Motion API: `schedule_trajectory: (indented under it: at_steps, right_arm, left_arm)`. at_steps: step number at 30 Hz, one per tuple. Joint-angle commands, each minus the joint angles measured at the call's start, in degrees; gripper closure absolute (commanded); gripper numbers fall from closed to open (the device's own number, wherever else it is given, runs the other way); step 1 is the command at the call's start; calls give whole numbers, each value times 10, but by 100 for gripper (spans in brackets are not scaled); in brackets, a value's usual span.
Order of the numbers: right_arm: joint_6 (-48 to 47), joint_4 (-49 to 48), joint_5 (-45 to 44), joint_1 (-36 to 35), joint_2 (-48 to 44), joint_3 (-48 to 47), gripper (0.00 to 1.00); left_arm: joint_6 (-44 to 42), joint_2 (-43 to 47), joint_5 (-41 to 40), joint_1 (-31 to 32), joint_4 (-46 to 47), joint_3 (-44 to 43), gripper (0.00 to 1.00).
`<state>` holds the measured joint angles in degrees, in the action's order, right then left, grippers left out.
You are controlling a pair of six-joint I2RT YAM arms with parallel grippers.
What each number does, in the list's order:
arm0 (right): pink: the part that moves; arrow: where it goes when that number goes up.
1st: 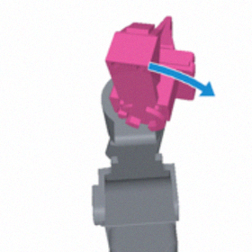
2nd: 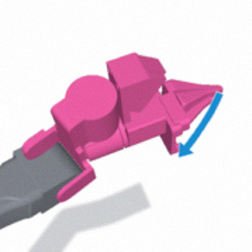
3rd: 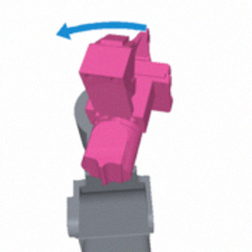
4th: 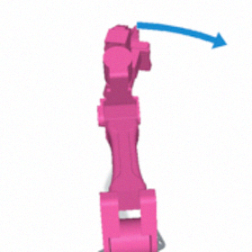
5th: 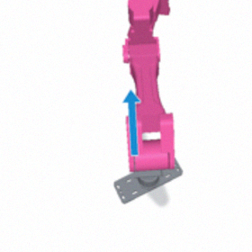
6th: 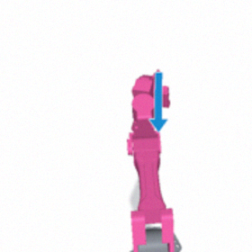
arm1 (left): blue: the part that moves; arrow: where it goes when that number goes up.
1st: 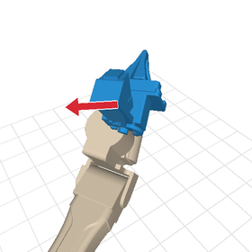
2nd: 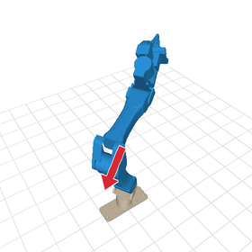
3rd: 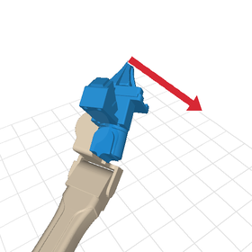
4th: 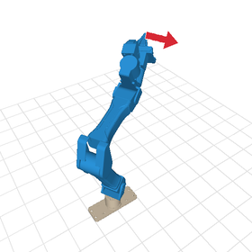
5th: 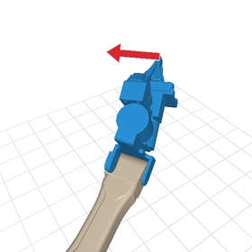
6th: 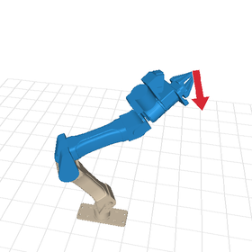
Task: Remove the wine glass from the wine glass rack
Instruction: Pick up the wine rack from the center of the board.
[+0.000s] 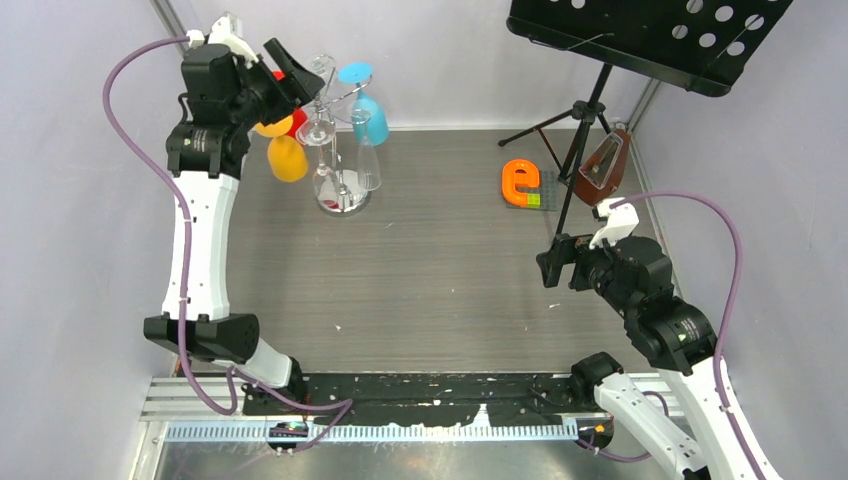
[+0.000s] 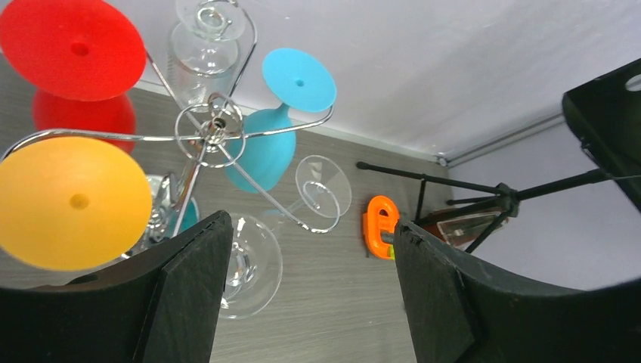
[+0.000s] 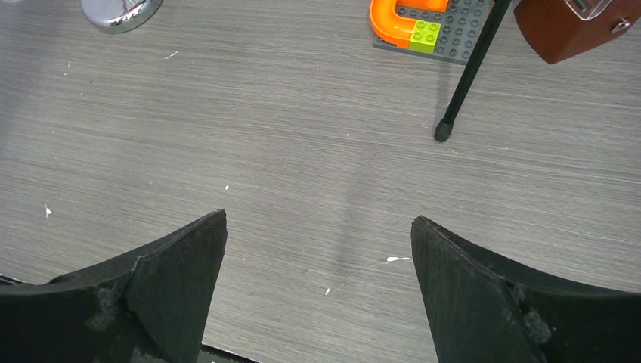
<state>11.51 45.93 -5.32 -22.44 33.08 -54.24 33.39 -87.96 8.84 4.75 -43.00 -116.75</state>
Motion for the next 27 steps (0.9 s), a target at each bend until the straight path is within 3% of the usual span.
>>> schedule_trajectory:
  at_steps: [1, 9, 27]
  right_arm:
    - [-4, -16, 3, -2, -6, 6, 2]
    - [-3, -18, 3, -2, -10, 11, 2]
    - [1, -18, 0, -2, -6, 11, 2]
  left_arm:
    - [57, -14, 97, -28, 65, 0, 24]
    - [134, -56, 192, -79, 118, 9, 31]
    - [206, -117, 239, -94, 170, 23, 39]
